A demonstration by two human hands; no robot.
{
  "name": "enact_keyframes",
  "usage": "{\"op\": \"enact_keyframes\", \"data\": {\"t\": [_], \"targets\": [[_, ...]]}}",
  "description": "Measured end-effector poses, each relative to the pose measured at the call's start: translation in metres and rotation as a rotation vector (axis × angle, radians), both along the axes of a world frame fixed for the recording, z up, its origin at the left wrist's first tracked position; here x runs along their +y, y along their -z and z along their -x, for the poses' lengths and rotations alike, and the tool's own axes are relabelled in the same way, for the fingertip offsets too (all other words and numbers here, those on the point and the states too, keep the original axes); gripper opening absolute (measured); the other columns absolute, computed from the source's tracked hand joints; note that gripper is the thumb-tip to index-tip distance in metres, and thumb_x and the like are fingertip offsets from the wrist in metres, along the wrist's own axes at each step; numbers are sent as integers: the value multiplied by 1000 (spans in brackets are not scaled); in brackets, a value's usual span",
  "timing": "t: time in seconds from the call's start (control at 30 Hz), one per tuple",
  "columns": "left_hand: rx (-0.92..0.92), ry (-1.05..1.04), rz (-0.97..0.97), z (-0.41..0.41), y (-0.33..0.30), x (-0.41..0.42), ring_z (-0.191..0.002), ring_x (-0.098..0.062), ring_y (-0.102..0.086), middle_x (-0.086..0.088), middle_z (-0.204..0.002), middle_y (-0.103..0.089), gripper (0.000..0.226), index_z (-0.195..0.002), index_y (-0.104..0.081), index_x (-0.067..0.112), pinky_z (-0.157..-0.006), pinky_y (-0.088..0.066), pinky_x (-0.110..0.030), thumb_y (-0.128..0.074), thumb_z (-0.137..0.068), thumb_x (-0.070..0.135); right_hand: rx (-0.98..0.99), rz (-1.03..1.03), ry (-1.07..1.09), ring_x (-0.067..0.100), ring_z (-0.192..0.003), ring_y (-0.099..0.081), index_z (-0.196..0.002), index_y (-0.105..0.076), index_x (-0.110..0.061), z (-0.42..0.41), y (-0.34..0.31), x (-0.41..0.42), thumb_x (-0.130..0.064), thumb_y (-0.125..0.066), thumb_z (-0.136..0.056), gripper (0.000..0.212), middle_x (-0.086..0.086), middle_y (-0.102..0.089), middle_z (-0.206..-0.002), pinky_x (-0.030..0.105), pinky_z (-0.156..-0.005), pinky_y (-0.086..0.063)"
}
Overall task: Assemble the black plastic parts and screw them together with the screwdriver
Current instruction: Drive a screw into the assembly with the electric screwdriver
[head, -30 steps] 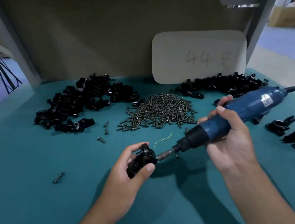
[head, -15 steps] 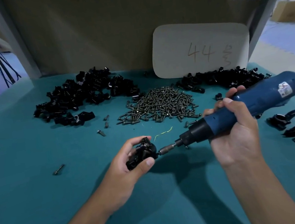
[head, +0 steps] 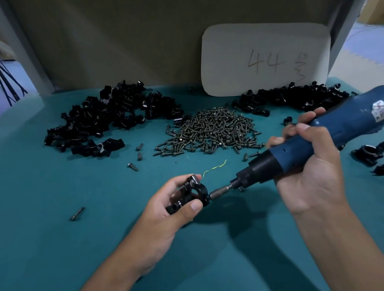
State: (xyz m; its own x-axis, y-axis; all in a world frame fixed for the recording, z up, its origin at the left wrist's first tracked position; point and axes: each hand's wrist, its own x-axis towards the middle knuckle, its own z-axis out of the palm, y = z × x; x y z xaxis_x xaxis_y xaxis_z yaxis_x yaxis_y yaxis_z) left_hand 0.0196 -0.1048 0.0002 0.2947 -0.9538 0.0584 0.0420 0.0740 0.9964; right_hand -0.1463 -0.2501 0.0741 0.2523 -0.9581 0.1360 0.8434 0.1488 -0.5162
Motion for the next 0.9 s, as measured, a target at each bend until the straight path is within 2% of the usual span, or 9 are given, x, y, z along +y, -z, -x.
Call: {"op": "enact_keyframes", "data": {"t": [0.13, 0.27, 0.57, 0.7, 0.73, 0.8, 0.87, 0.9], "targets": [[-14, -4, -7, 2, 1, 0, -93, 4, -63, 19, -103, -71, 38, -125, -64, 25, -84, -48, -11, -75, -88, 24, 16, 17, 13, 8, -69, -52, -101, -61, -27, 0, 0, 3, 6, -52, -89, 36, -11, -62, -92, 26, -63, -48], [-9, -10, 0, 2, -1, 0, -89, 5, -62, 21, -100, -70, 39, -125, -63, 23, -83, -48, -11, -73, -87, 23, 27, 34, 20, 8, -70, -54, -102, -61, -27, -2, 0, 6, 6, -55, -86, 36, -11, -63, -92, 27, -64, -48], [20, -8, 2, 4, -3, 0, -82, 4, -61, 22, -93, -68, 39, -122, -64, 24, -78, -47, -9, -70, -84, 26, 23, 9, 32, 8, -70, -53, -99, -62, -26, -2, -1, 7, 6, -55, -86, 36, -11, -63, -91, 27, -63, -48], [48, -11, -5, 4, -5, -1, -77, -3, -57, 16, -90, -67, 33, -115, -69, 35, -74, -46, -12, -73, -83, 30, 24, 12, 32, 8, -70, -52, -100, -61, -26, -2, -2, 9, 6, -54, -88, 35, -11, -63, -90, 26, -64, -48], [64, -2, -6, 4, -5, -1, -76, -7, -56, 12, -90, -67, 34, -115, -69, 35, -73, -46, -14, -78, -81, 36, 20, 15, 25, 8, -70, -52, -100, -62, -26, -1, -3, 9, 5, -53, -88, 34, -11, -63, -91, 26, -64, -47], [166, 59, -8, 3, -5, 1, -76, -14, -56, -1, -88, -68, 51, -116, -70, 30, -73, -48, -19, -86, -72, 52, -9, 26, -12, 7, -70, -52, -92, -69, -25, 0, -5, 9, 3, -51, -90, 34, -12, -63, -90, 25, -63, -47], [326, 137, -3, 3, -6, 1, -75, -17, -59, -7, -83, -66, 61, -118, -71, 24, -70, -50, -22, -88, -68, 55, -58, 34, -61, 6, -69, -53, -85, -72, -22, 3, -7, 8, 1, -51, -90, 32, -11, -64, -86, 23, -63, -47], [362, 162, -8, 3, -7, 1, -75, -16, -59, -7, -82, -66, 62, -119, -71, 22, -69, -50, -22, -87, -69, 54, -74, 33, -76, 6, -69, -53, -90, -69, -21, 5, -8, 8, 0, -50, -89, 27, -11, -64, -86, 23, -63, -47]]}}
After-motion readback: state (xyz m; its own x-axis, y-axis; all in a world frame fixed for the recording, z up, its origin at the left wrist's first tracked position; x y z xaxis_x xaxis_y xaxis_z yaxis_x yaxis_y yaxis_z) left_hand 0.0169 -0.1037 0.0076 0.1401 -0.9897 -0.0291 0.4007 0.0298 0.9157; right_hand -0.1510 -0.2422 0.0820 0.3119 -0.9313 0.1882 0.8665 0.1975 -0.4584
